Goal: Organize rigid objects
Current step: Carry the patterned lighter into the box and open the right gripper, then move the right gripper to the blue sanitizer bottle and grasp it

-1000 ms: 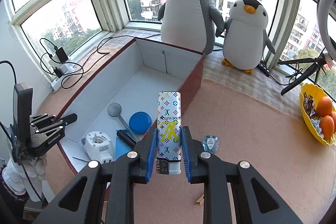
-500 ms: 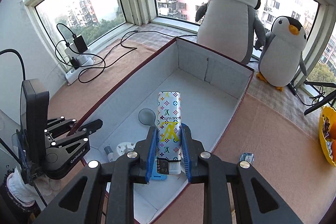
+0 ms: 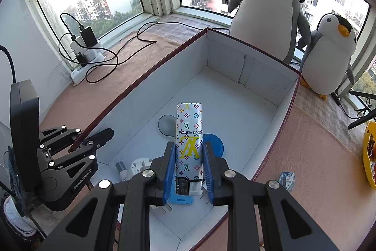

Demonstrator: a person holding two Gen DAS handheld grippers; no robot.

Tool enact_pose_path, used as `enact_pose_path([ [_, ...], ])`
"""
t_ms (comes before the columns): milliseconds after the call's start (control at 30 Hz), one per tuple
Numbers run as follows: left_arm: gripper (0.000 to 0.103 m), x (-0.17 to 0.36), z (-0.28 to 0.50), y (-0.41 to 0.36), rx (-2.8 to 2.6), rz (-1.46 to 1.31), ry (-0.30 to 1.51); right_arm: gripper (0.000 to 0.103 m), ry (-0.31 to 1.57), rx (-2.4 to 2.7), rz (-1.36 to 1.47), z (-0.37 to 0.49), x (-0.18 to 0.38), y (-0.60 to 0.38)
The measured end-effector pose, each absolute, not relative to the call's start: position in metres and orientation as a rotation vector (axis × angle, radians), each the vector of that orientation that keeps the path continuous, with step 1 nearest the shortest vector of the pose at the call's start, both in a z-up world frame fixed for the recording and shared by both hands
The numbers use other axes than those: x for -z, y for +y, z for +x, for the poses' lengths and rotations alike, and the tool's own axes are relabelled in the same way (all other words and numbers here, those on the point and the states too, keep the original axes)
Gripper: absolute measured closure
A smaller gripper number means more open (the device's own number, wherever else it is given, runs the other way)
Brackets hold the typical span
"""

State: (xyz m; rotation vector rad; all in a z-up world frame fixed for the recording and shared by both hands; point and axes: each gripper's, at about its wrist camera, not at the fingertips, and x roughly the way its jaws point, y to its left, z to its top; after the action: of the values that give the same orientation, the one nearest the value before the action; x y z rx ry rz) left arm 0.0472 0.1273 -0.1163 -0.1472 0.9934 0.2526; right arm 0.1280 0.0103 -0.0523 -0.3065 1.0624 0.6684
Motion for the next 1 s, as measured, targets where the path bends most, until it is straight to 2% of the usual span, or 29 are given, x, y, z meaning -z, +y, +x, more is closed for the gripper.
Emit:
enact_pose_path([
  [367,0.093,0.116,0.047,0.127,-0.253,-0.147,0.994,0.082,1.123,-0.672,-0.307,0.136,0.072,0.022],
  [400,0.093,0.116,0.047,0.127,-0.253,-0.148,0.994,0.079,1.125,-0.675,-0.296,0.138,0.072,0.022],
  [467,0.093,0.116,0.047,0.127,-0.253,-0.147,0.994,0.051,1.132,-0.683,-0.275,0.140,0.072,0.021],
  [500,0.093,0.116,0.047,0.127,-0.253,-0.148,0.994,0.048,1.121,-0.680,-0.266,0.140,0.071,0.019],
  [1000,0.093,0.116,0.047,0.128,-0.253,-0.142,0.996,0.045,1.063,-0.676,-0.218,0.134,0.049,0.001],
])
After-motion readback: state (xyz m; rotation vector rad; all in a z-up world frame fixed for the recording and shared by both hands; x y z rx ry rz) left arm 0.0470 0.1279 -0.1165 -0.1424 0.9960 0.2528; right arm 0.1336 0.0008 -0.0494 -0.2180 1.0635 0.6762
